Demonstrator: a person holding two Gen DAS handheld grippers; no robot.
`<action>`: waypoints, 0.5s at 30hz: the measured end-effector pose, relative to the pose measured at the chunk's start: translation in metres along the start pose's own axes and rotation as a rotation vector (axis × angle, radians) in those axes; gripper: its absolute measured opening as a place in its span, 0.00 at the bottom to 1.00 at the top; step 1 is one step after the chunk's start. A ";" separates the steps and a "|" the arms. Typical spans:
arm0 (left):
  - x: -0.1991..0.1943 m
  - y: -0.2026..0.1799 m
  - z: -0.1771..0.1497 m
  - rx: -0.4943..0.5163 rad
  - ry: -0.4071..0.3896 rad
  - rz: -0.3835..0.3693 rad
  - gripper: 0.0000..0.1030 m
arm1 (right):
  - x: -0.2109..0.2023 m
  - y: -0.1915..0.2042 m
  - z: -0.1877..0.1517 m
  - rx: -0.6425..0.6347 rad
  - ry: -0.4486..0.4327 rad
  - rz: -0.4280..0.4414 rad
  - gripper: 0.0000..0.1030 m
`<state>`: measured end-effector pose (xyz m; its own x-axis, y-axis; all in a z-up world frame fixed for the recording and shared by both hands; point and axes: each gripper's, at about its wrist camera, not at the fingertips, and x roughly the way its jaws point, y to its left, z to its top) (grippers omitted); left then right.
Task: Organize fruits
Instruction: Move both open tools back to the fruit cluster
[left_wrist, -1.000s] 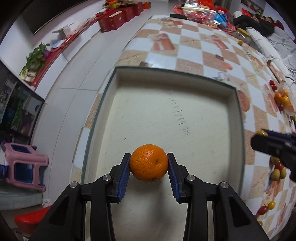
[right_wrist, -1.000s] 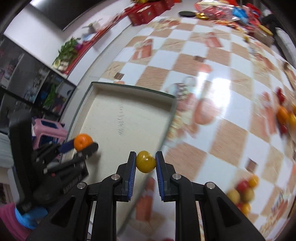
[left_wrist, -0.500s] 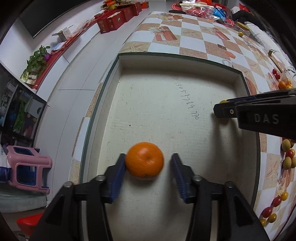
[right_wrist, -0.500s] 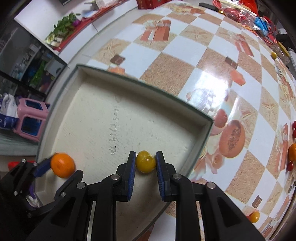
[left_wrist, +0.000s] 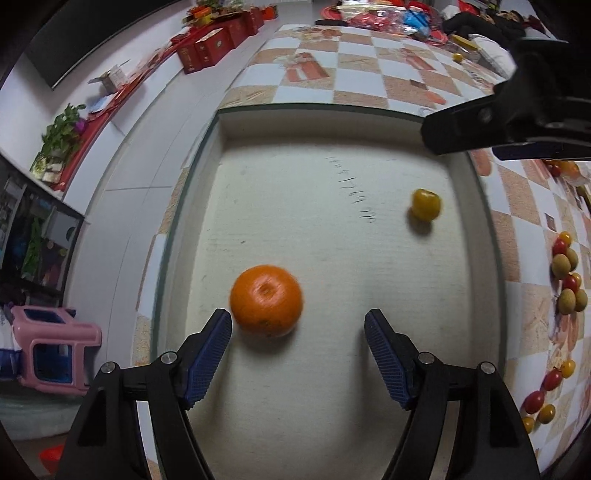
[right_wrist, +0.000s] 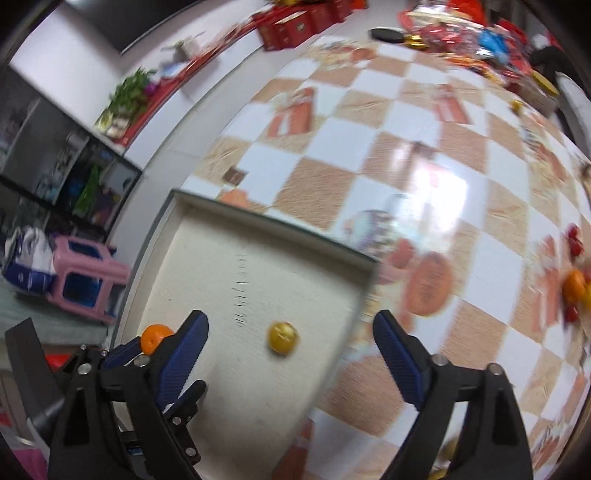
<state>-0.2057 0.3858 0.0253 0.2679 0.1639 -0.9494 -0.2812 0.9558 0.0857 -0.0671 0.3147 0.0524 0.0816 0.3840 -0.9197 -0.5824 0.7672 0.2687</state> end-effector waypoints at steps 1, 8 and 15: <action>-0.001 -0.003 0.000 0.014 -0.007 -0.002 0.87 | -0.007 -0.008 -0.004 0.019 -0.010 -0.005 0.90; -0.007 -0.011 0.003 0.016 -0.012 0.001 0.87 | -0.044 -0.065 -0.046 0.159 -0.035 -0.054 0.90; -0.028 -0.037 0.007 0.086 -0.035 -0.036 0.87 | -0.067 -0.115 -0.107 0.269 -0.009 -0.143 0.90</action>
<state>-0.1965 0.3479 0.0505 0.3085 0.1359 -0.9414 -0.1908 0.9785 0.0787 -0.0919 0.1460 0.0529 0.1550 0.2657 -0.9515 -0.3295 0.9219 0.2038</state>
